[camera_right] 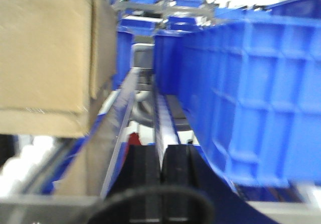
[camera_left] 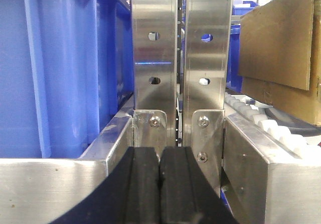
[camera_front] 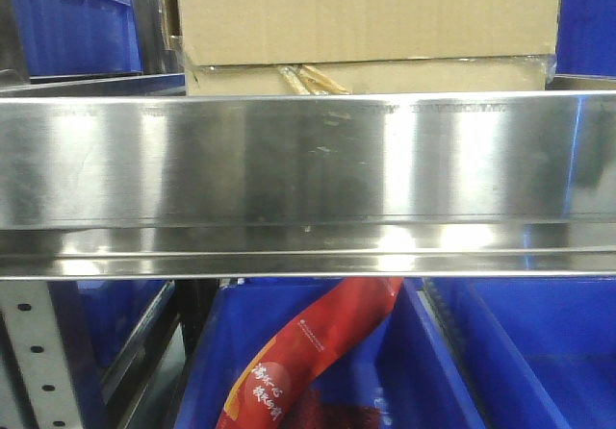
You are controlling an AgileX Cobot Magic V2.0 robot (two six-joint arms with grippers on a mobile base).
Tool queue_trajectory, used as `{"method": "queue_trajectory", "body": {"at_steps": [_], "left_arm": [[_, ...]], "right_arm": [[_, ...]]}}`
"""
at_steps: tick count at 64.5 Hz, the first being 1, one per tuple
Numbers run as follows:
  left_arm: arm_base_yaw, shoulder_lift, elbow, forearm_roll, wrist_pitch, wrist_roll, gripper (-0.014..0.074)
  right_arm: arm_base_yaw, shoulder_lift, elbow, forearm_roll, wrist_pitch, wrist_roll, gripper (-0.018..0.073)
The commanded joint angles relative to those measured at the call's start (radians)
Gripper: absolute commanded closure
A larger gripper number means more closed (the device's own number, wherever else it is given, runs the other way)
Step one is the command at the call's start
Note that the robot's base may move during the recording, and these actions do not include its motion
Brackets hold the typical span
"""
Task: Stack two boxes on right shelf middle
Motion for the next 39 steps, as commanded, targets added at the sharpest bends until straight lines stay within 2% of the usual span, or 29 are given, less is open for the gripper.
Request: {"method": "queue_trajectory", "body": {"at_steps": [1, 7, 39], "left_arm": [[0.002, -0.005, -0.002, -0.006, -0.02, 0.001, 0.0708], [0.002, -0.005, -0.002, -0.006, -0.02, 0.001, 0.0708], [0.002, -0.005, -0.002, -0.006, -0.02, 0.001, 0.0708]], "right_arm": [[-0.007, -0.062, 0.047, -0.008, -0.022, 0.025, 0.0721], [-0.007, -0.076, 0.099, -0.008, -0.022, 0.046, 0.0721], [-0.007, -0.076, 0.099, -0.011, -0.005, 0.058, 0.0721]]}}
